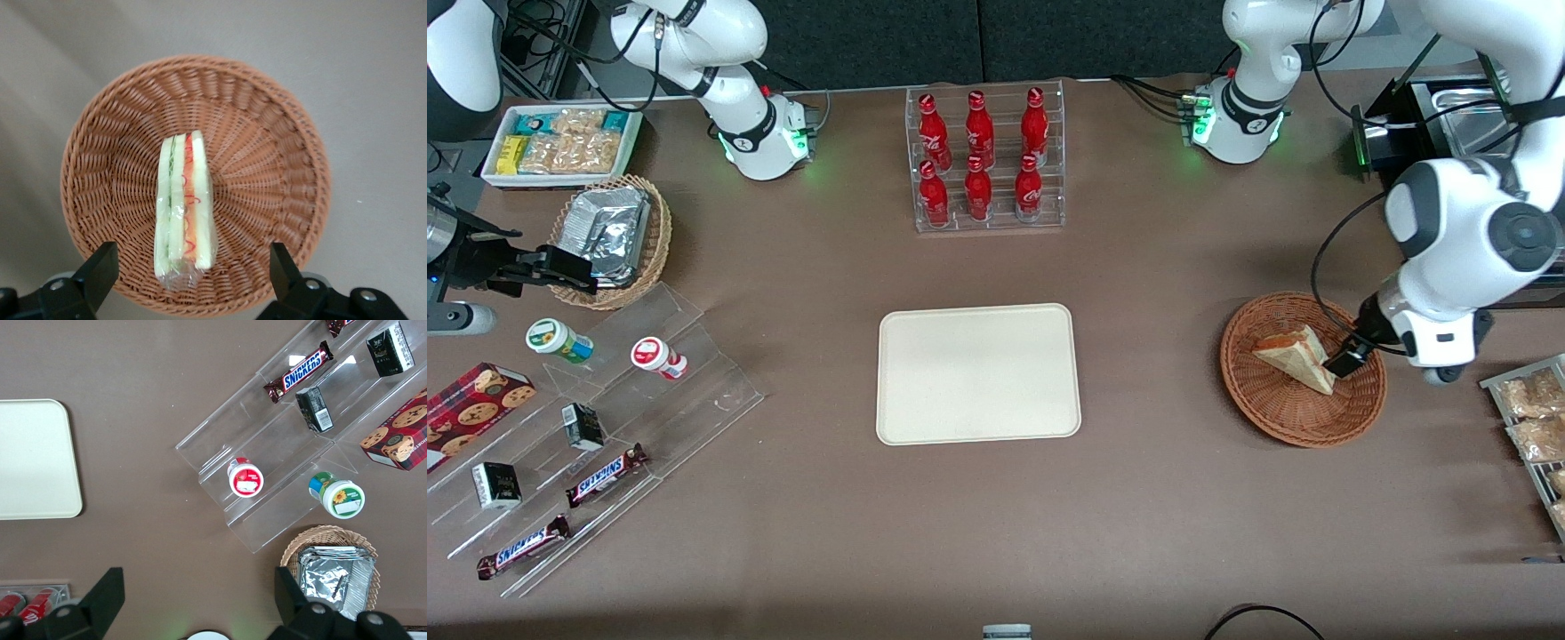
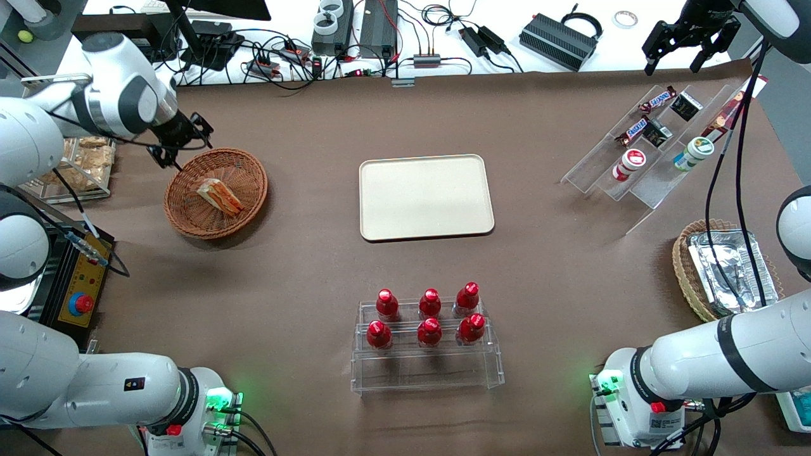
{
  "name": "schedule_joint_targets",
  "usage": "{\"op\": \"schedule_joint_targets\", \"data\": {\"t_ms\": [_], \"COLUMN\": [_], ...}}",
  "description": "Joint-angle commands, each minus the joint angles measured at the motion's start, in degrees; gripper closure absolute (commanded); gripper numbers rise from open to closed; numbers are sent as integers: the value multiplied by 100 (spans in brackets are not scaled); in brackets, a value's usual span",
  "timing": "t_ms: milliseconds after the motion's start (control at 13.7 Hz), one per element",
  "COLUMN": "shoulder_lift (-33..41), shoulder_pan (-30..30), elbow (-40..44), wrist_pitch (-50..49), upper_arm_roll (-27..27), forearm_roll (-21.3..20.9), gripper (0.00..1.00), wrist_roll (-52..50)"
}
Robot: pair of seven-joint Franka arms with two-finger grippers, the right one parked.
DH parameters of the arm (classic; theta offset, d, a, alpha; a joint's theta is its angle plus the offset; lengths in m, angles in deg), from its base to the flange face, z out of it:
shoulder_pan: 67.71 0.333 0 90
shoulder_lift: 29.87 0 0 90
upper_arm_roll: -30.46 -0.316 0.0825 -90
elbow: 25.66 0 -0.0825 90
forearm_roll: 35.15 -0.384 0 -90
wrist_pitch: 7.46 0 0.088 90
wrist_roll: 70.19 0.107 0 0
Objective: Place sandwich from basket to tray
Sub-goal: 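Lower the open left gripper around the wrapped sandwich and close it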
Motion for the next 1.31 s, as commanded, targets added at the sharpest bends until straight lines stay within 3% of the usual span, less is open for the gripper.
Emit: {"op": "schedule_joint_targets", "data": {"t_ms": [0, 583, 1020, 1093, 1166, 1238], "shoulder_lift": [89, -60, -455, -447, -447, -455], "shoulder_pan": [17, 17, 17, 17, 17, -17], "elbow": [-427, -1464, -1492, -1474, -1457, -1448], "wrist_pitch": [545, 2258, 2735, 2736, 2727, 2718], "upper_arm_roll": [26, 26, 26, 26, 26, 34], "forearm_roll": [14, 23, 23, 23, 23, 14], "gripper": [0, 0, 0, 10, 38, 72], "wrist_roll": [-236, -491, -623, -692, -789, -833]}}
